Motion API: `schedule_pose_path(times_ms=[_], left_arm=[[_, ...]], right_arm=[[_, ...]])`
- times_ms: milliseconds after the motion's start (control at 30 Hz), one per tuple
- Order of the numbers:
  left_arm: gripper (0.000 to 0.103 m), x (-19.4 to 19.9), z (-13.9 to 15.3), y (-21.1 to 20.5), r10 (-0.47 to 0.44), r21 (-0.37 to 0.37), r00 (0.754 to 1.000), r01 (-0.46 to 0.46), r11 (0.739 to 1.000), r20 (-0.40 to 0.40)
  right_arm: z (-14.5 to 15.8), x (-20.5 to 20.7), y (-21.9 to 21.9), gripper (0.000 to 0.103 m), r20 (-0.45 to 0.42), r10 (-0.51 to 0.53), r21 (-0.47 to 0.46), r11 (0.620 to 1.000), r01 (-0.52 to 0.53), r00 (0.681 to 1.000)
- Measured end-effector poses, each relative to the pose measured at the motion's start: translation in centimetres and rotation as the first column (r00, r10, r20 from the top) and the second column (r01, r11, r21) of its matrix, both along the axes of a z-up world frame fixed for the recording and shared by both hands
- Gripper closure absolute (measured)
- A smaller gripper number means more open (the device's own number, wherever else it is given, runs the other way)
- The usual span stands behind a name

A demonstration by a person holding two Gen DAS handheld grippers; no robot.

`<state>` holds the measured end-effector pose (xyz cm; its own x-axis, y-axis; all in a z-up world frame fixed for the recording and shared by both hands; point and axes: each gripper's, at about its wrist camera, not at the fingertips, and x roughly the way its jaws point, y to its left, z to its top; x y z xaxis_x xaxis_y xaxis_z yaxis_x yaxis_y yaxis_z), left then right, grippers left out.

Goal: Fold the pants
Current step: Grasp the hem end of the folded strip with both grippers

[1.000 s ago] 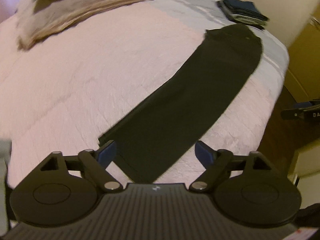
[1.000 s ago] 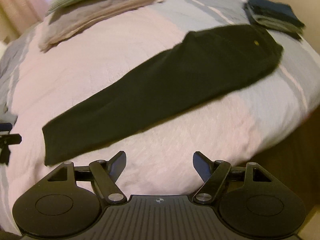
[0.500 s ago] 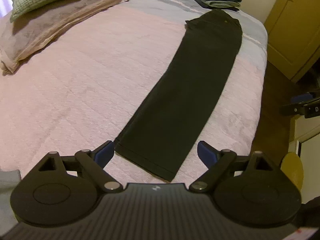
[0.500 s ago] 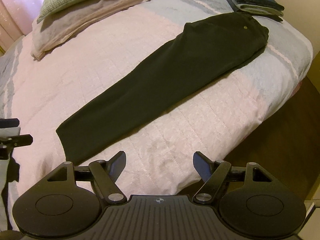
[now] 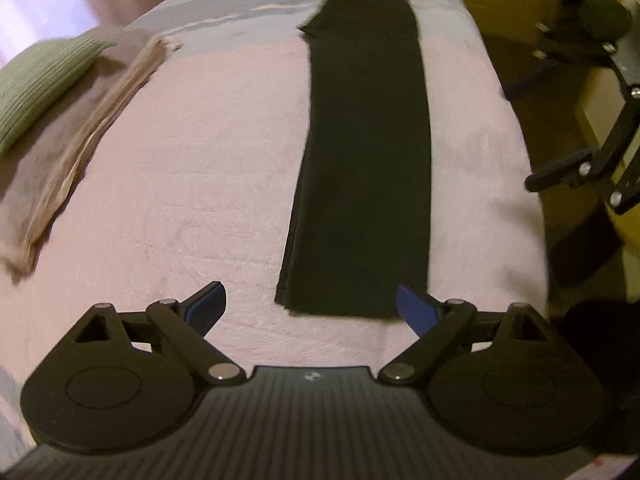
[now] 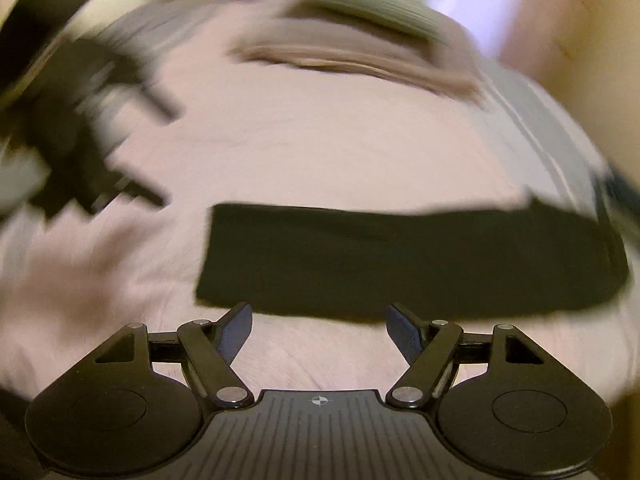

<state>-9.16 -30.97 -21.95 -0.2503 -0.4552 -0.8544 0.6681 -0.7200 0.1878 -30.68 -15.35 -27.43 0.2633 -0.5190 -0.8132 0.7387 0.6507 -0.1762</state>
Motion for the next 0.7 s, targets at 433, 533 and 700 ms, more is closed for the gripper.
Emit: schedule_pose_path(times_ms=[433, 533, 700], left_arm=[[0.013, 3.4, -9.1, -1.9, -0.239, -0.054, 0.968, 0.244, 0.968, 0.08], [0.013, 3.5, -10.4, -2.2, -0.318, -0.099, 0.938, 0.333, 0.938, 0.138], [0.013, 3.1, -11.5, -2.4, -0.449, -0.158, 0.866, 0.486, 0.86, 0.219]], right_arm=[[-15.0, 6.7, 1.5, 0.044, -0.4, 0.408, -0.144, 0.856, -0.496, 0.821], [-16.6, 7.0, 0.8, 0.049, -0.417, 0.45, -0.162, 0.818, -0.551, 0.79], [-14.2, 6.1, -1.8, 0.096, -0.278, 0.411, -0.172, 0.868, -0.466, 0.868]])
